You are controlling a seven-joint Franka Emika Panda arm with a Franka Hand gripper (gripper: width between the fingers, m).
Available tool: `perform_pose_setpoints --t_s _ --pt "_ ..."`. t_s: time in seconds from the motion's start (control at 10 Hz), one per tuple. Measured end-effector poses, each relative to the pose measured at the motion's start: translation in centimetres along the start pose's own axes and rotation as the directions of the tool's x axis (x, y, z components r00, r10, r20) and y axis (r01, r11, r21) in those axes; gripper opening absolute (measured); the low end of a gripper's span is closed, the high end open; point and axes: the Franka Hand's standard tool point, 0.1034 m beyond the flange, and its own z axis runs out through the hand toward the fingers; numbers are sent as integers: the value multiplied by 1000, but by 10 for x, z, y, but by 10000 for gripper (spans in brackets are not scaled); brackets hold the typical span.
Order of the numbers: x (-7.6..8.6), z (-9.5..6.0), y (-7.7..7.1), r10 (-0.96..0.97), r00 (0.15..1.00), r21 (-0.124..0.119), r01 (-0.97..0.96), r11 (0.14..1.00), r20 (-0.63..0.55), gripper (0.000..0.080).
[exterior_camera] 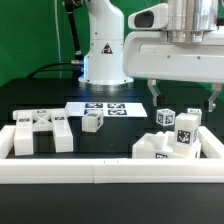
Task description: Assemble chair
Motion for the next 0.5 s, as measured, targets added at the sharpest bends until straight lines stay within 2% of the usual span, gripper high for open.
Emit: perform_pose_setpoints --t_s 0.3,0.4,0.5 --pt "0 0 1 -6 1000 0 6 1000 1 649" --pt "-4 -3 9 -39 999 1 39 999 4 649" --pt "-13 -7 26 -69 998 4 69 998 6 649"
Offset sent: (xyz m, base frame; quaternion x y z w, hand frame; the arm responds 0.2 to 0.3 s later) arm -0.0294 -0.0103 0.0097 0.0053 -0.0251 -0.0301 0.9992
